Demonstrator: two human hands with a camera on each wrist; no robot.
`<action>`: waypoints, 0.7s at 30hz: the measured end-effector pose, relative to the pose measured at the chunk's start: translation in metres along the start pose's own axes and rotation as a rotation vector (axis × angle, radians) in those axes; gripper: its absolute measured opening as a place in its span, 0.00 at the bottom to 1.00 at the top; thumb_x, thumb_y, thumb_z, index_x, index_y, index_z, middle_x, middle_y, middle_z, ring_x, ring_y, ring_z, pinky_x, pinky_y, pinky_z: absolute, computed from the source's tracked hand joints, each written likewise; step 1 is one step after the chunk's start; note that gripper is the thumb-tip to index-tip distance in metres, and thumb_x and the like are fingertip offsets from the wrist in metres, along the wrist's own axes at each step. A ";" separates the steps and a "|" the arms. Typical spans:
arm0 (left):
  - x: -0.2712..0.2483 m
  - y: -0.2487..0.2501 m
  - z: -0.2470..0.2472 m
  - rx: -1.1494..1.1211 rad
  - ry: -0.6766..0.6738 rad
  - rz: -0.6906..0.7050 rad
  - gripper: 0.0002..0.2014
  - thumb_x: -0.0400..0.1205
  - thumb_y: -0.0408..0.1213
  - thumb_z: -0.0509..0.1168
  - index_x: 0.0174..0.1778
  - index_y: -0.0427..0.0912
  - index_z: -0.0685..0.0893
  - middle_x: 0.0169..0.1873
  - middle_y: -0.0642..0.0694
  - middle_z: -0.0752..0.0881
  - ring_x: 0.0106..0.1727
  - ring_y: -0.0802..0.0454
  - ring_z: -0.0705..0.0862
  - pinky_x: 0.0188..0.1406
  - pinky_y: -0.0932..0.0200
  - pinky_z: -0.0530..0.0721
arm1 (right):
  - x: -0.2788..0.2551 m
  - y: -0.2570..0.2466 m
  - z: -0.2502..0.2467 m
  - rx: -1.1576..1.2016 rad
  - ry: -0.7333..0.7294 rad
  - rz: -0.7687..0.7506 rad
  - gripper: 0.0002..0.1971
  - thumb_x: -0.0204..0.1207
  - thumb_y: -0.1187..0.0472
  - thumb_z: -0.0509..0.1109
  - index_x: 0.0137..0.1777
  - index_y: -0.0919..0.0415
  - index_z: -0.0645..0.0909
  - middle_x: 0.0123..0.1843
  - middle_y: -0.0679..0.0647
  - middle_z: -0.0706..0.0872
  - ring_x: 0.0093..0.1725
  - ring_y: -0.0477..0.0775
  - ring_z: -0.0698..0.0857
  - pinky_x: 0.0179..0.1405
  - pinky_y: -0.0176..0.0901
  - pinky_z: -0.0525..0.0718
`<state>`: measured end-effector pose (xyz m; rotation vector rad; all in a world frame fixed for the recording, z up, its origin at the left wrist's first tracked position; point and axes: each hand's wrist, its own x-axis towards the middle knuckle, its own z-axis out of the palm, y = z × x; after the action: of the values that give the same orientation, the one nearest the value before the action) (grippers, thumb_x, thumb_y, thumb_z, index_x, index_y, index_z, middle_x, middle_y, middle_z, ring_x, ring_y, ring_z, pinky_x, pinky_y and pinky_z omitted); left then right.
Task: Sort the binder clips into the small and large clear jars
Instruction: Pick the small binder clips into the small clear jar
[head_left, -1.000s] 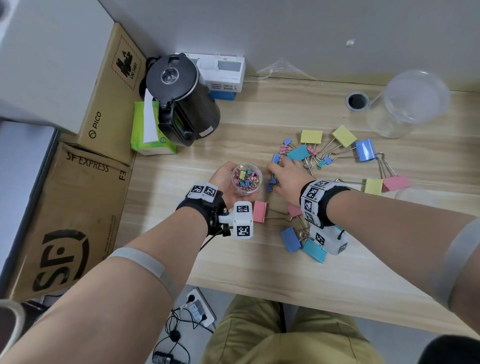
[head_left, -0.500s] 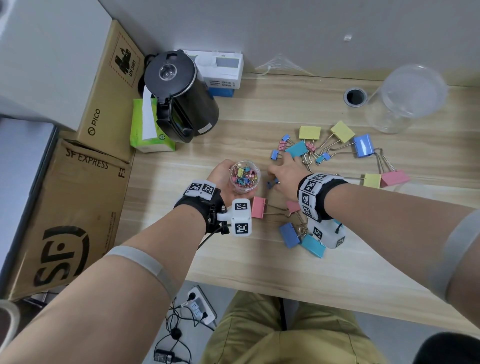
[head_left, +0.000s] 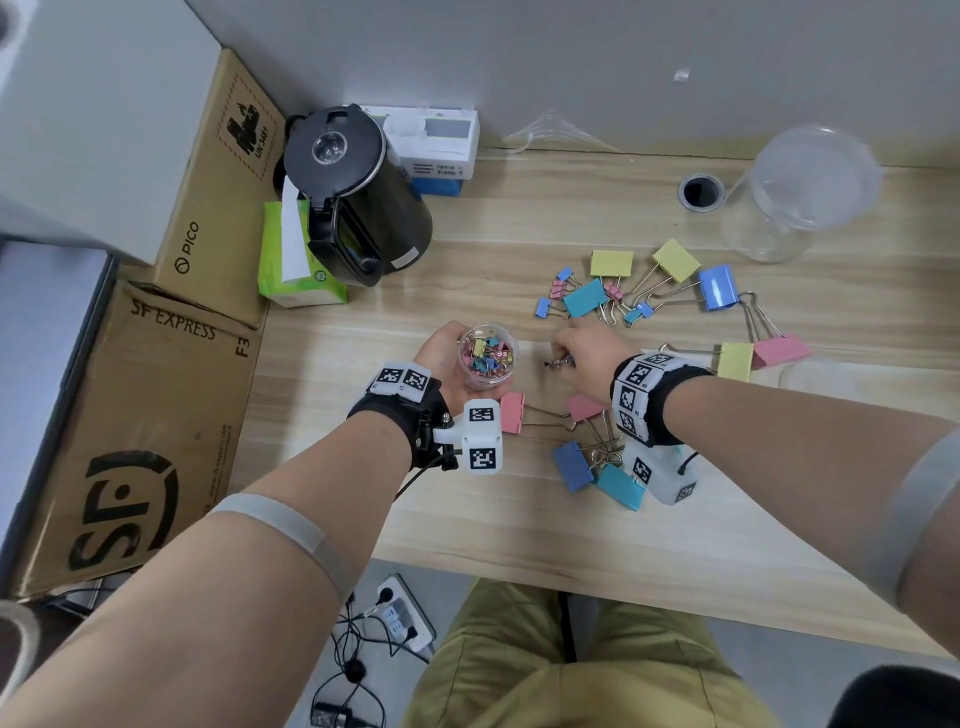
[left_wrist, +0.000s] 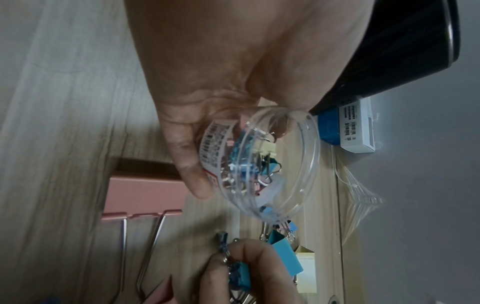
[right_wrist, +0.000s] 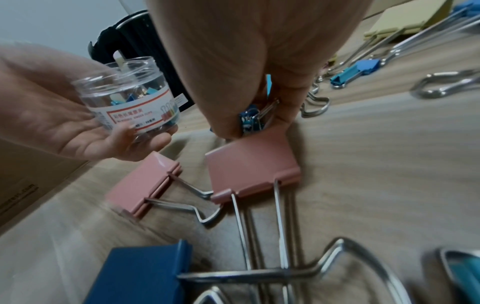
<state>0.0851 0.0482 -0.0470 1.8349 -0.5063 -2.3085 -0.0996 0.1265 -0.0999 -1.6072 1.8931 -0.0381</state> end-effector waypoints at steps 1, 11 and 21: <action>0.000 0.000 0.001 0.000 0.001 -0.003 0.17 0.88 0.41 0.54 0.52 0.33 0.85 0.45 0.34 0.87 0.47 0.39 0.84 0.49 0.46 0.85 | -0.002 0.002 -0.002 0.028 0.018 0.014 0.10 0.75 0.67 0.68 0.55 0.61 0.83 0.56 0.58 0.82 0.58 0.60 0.79 0.55 0.50 0.80; -0.002 0.000 0.017 0.044 0.039 -0.015 0.16 0.85 0.38 0.55 0.48 0.32 0.85 0.42 0.34 0.86 0.42 0.40 0.82 0.49 0.47 0.81 | -0.009 0.003 -0.040 0.514 0.105 0.144 0.08 0.73 0.64 0.73 0.38 0.50 0.81 0.43 0.49 0.88 0.40 0.55 0.90 0.50 0.56 0.90; -0.007 0.002 0.055 0.177 0.006 0.021 0.15 0.90 0.39 0.55 0.48 0.36 0.84 0.37 0.36 0.89 0.44 0.41 0.85 0.48 0.45 0.84 | -0.023 -0.035 -0.062 0.416 0.144 -0.093 0.06 0.75 0.60 0.75 0.51 0.54 0.90 0.50 0.48 0.90 0.50 0.49 0.86 0.55 0.46 0.85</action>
<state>0.0330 0.0574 -0.0293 1.9008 -0.7473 -2.3101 -0.0983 0.1152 -0.0267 -1.4308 1.7671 -0.5634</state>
